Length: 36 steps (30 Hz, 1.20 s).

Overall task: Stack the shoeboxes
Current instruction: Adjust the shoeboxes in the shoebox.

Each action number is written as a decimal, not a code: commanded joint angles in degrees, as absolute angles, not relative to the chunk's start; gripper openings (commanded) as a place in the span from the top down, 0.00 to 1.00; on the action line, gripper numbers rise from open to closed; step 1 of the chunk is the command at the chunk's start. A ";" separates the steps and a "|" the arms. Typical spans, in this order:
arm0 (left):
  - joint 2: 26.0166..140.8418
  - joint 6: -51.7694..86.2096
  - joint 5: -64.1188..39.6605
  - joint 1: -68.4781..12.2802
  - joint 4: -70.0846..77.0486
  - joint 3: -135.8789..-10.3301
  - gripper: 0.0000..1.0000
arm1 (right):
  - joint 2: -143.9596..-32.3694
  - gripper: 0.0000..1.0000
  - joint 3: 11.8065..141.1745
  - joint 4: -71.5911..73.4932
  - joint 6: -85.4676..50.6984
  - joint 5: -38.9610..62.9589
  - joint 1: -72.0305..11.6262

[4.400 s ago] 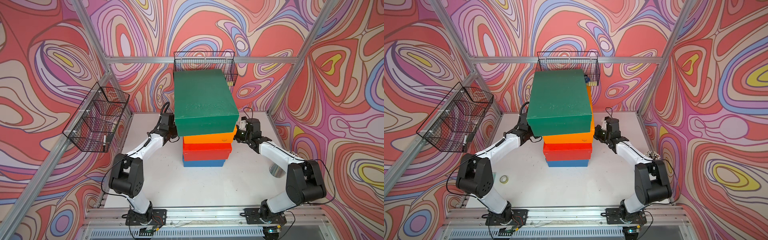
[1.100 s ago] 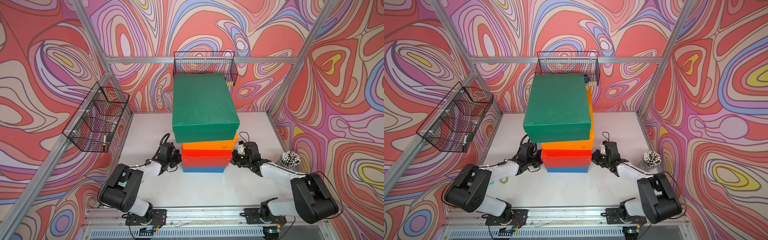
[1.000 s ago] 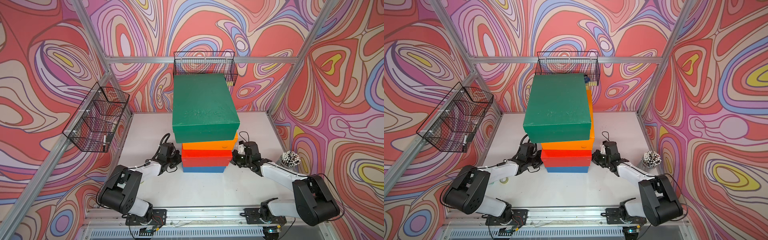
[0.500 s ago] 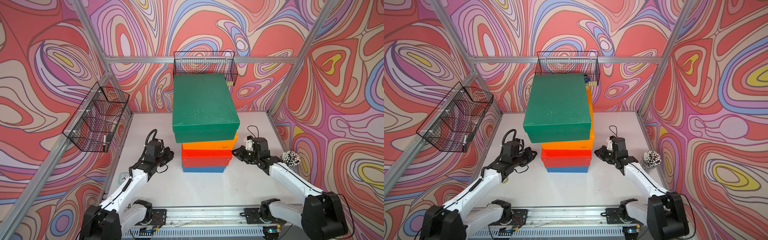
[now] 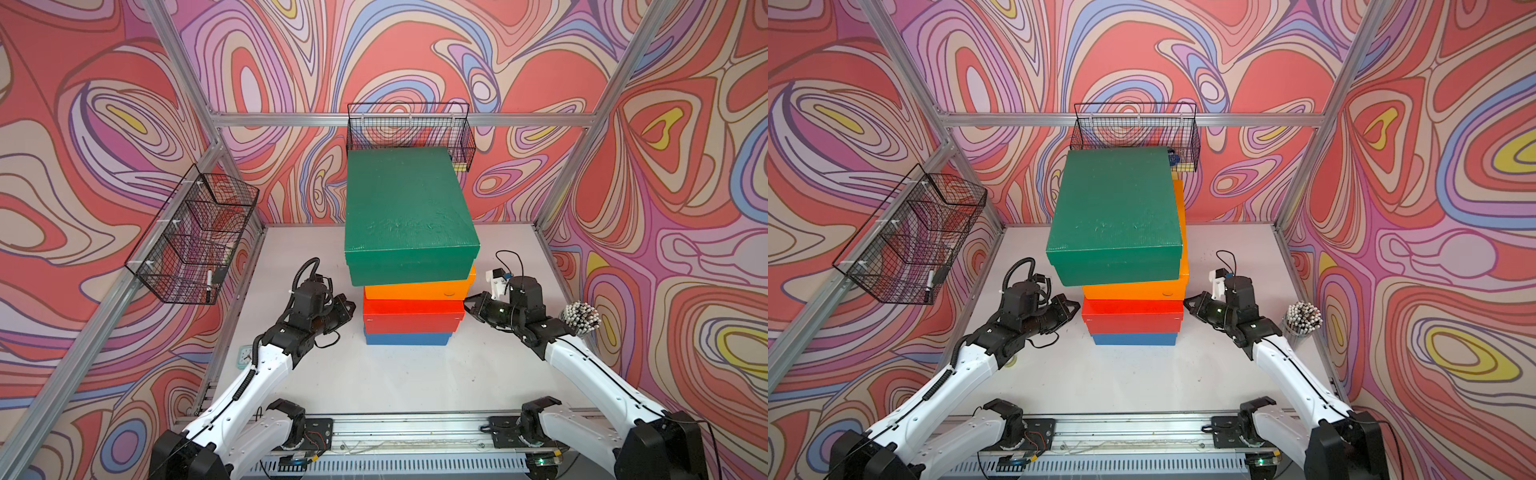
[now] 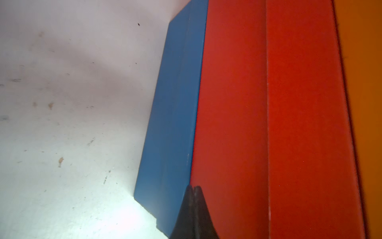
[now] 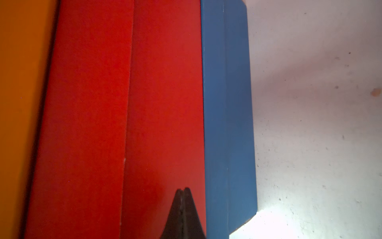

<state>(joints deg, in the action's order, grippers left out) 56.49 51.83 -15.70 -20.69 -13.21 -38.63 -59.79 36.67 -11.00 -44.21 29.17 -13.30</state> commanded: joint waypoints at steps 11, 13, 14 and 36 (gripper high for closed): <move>64.08 54.66 -16.78 -23.74 -6.16 -42.70 1.00 | -62.15 1.00 37.26 -6.06 -46.21 28.30 -16.78; 64.97 54.71 -16.87 -24.05 -5.65 -43.26 1.00 | -62.24 1.00 37.57 -6.14 -46.08 28.01 -16.79; 65.37 54.62 -16.85 -24.18 -5.52 -43.69 1.00 | -62.30 1.00 37.78 -6.41 -45.85 27.74 -16.79; 69.10 53.70 -15.43 -24.79 -5.72 -46.67 1.00 | -63.17 1.00 39.12 -5.52 -46.86 26.55 -21.49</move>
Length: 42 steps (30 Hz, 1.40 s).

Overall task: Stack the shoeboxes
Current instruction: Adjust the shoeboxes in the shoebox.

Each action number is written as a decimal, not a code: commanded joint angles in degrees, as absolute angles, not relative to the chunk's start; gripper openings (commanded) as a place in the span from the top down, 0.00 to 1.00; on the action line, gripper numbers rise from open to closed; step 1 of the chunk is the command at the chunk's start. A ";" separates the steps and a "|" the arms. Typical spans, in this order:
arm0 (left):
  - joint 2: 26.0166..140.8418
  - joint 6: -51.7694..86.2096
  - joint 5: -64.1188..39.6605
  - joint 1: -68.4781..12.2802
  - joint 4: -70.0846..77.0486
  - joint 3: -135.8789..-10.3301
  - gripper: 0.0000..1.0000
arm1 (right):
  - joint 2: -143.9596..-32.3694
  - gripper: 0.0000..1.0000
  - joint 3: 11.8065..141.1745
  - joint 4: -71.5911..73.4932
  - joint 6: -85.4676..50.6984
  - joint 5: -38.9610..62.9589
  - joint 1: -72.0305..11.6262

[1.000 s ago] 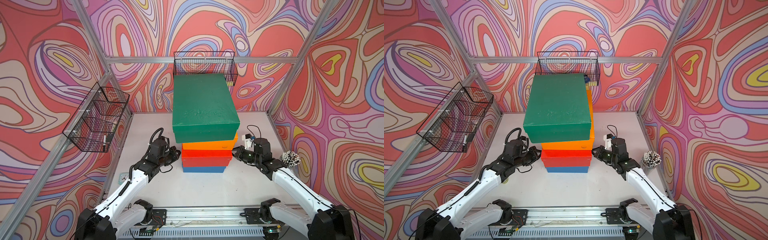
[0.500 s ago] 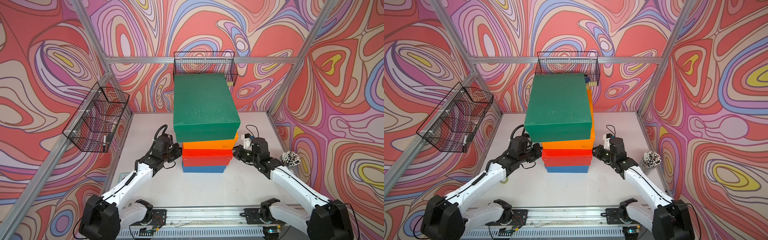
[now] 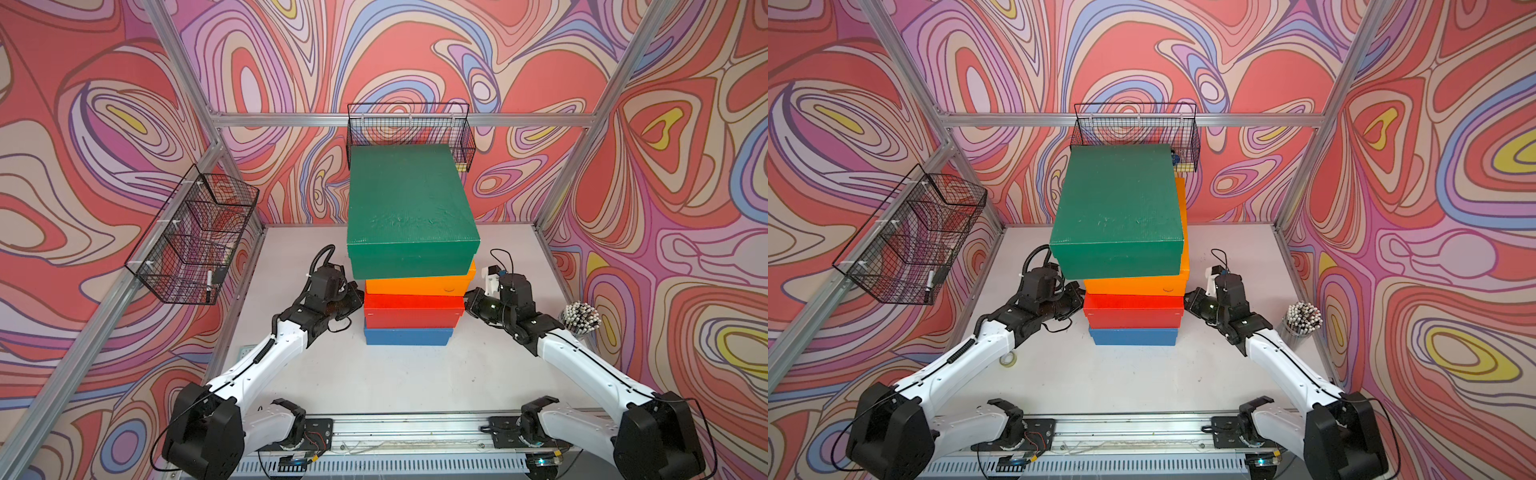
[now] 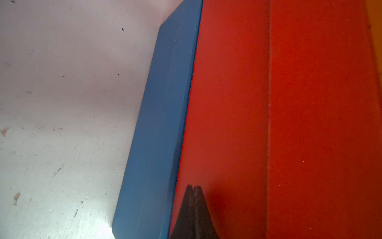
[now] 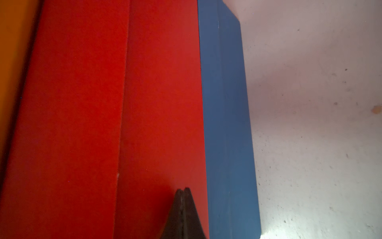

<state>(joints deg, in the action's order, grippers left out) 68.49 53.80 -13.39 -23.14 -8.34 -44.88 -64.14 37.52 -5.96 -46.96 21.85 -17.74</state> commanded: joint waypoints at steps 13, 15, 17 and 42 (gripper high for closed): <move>65.35 54.15 -15.38 -24.83 -7.89 -44.94 1.00 | -63.13 1.00 39.55 -7.62 -46.09 23.90 -23.22; 64.40 54.02 -15.01 -24.85 -8.48 -44.34 1.00 | -63.03 1.00 39.83 -8.07 -45.80 22.82 -23.25; 63.42 53.97 -14.59 -24.87 -9.13 -43.82 1.00 | -62.93 1.00 40.55 -8.99 -45.20 21.92 -23.29; 69.03 51.33 -13.54 -24.85 -9.57 -47.75 0.97 | -64.69 1.00 42.89 -10.33 -44.11 20.21 -23.27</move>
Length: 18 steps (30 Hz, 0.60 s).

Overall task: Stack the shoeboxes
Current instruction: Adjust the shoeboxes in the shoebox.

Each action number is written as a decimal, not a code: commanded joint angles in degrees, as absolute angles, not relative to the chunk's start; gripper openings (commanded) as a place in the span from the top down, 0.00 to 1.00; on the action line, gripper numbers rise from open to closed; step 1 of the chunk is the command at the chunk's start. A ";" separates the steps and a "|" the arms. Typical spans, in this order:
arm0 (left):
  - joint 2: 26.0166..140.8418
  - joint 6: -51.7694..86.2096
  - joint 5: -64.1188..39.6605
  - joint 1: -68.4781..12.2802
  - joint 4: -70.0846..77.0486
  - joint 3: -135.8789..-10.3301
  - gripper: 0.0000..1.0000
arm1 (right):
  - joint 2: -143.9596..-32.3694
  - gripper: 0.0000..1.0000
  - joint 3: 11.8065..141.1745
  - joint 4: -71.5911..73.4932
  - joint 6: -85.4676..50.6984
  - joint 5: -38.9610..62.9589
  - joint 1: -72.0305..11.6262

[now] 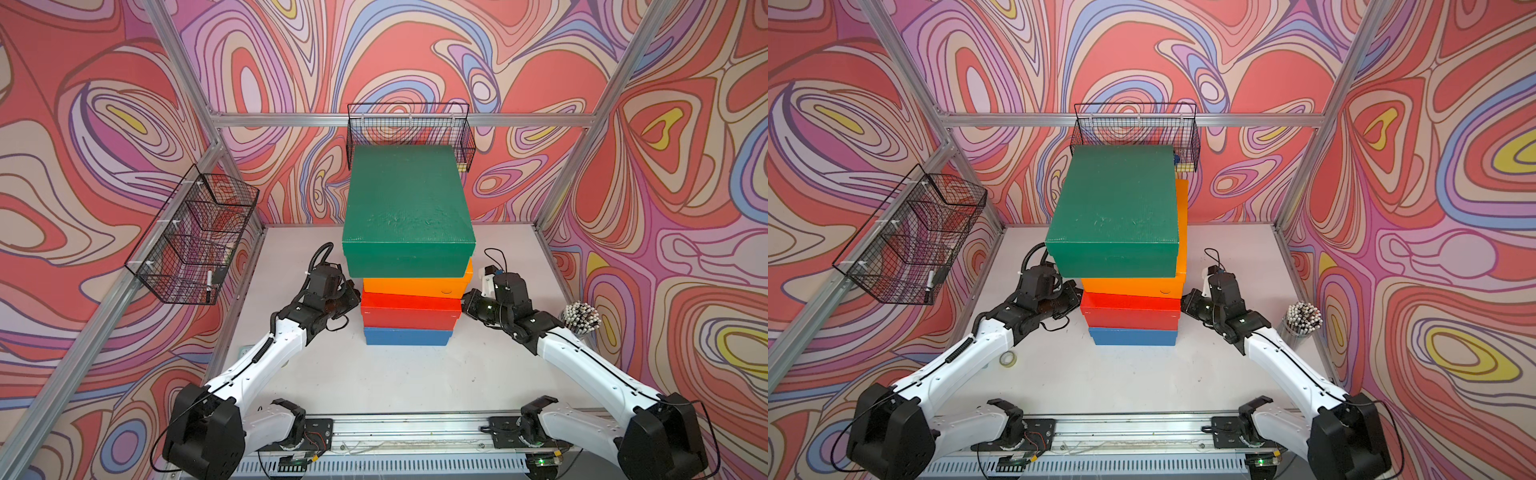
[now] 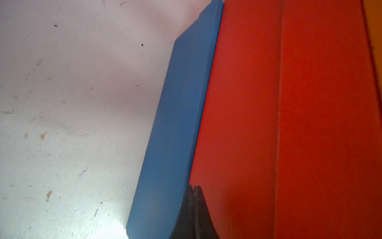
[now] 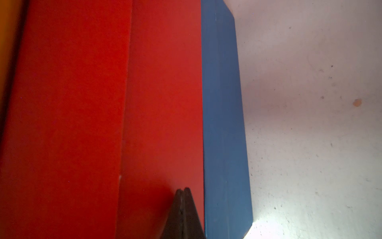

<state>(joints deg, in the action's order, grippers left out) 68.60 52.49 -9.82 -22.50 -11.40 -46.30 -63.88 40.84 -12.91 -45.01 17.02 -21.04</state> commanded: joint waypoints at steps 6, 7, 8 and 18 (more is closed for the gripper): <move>66.43 51.31 -11.80 -24.83 -11.30 -46.03 0.96 | -64.16 1.00 43.68 -13.35 -42.34 17.61 -22.79; 65.79 51.33 -11.34 -24.81 -11.63 -45.65 0.95 | -64.12 1.00 43.69 -13.54 -42.20 17.45 -22.54; 65.37 51.24 -10.84 -24.82 -12.10 -45.40 0.94 | -64.00 1.00 43.69 -13.69 -42.12 17.33 -22.18; 60.50 49.54 -9.56 -18.51 -17.76 -44.80 0.89 | -61.56 1.00 43.95 -18.44 -40.81 18.09 -17.00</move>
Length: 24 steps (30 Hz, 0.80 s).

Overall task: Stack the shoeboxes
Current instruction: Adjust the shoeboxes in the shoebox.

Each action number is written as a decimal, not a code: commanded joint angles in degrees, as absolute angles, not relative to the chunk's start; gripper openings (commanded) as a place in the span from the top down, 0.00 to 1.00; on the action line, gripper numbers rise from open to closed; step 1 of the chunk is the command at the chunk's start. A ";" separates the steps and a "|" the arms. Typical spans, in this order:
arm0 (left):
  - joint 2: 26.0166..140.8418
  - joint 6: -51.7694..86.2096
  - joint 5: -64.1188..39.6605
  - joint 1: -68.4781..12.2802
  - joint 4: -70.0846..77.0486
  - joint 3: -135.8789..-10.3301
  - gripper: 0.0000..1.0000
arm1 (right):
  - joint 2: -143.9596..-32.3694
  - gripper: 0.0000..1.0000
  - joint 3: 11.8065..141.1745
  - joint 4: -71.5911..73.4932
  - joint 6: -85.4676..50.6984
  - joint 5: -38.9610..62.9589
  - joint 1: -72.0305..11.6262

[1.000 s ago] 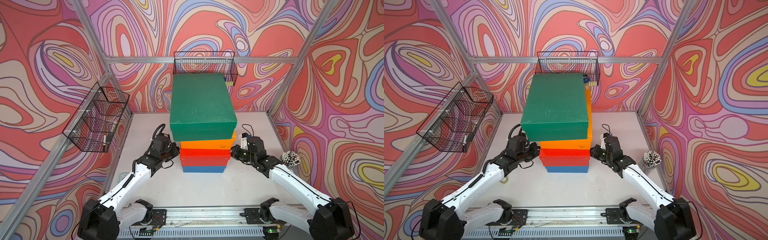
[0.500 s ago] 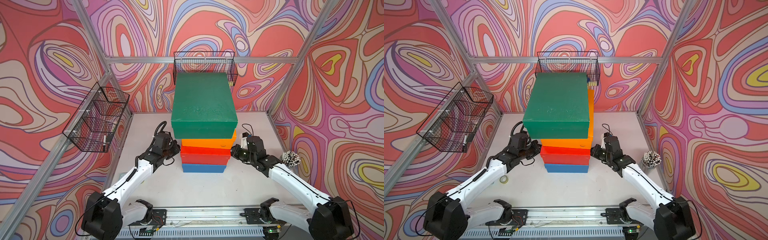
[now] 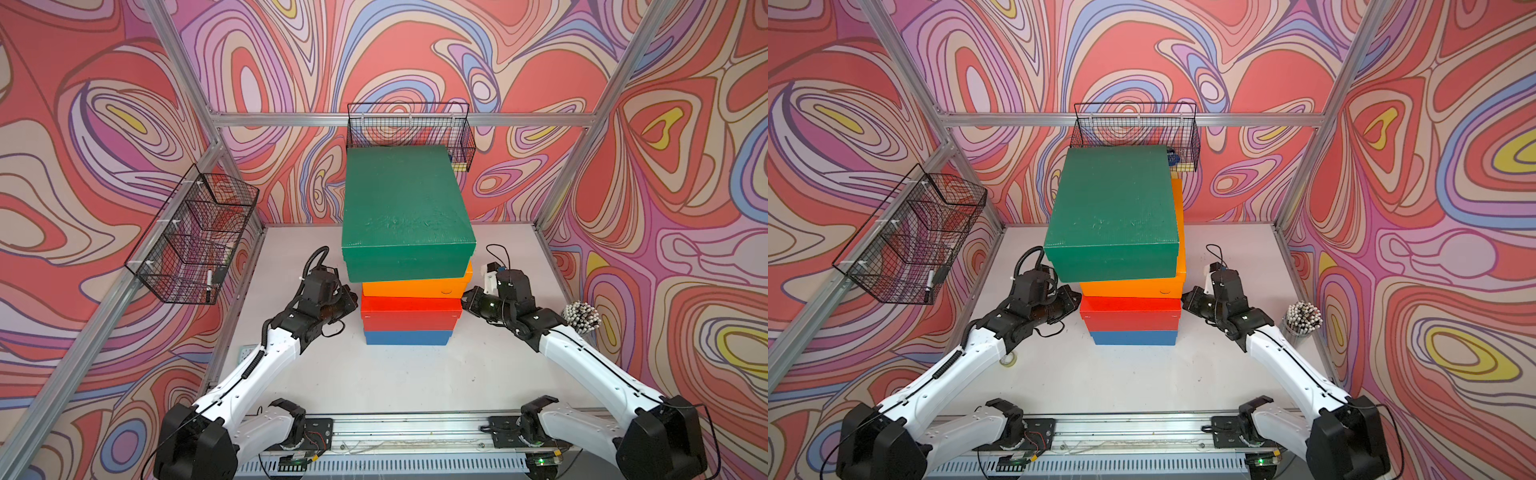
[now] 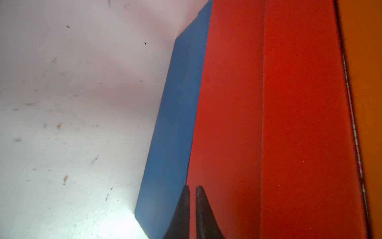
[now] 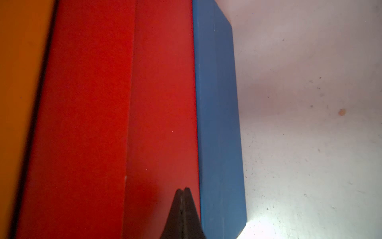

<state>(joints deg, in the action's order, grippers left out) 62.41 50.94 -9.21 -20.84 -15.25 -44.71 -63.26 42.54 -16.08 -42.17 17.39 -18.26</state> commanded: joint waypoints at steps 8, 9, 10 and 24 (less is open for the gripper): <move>59.17 46.66 -10.88 -15.99 -22.03 -51.73 0.89 | -59.36 1.00 46.14 -22.03 -39.03 17.36 -14.22; 58.95 46.64 -11.65 -16.00 -21.68 -52.62 0.89 | -59.07 1.00 47.66 -22.94 -37.99 17.31 -14.15; 58.73 46.81 -12.31 -15.97 -21.32 -53.20 0.89 | -58.98 1.00 48.96 -23.76 -37.23 17.51 -14.15; 60.48 48.34 -14.31 -20.54 -18.89 -58.79 0.88 | -60.91 1.00 57.07 -21.11 -38.72 29.49 -15.78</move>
<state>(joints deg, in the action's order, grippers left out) 59.83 48.10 -14.20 -19.73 -19.97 -56.75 -60.66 57.23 -22.63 -37.65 26.63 -14.81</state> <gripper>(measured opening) 0.116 0.042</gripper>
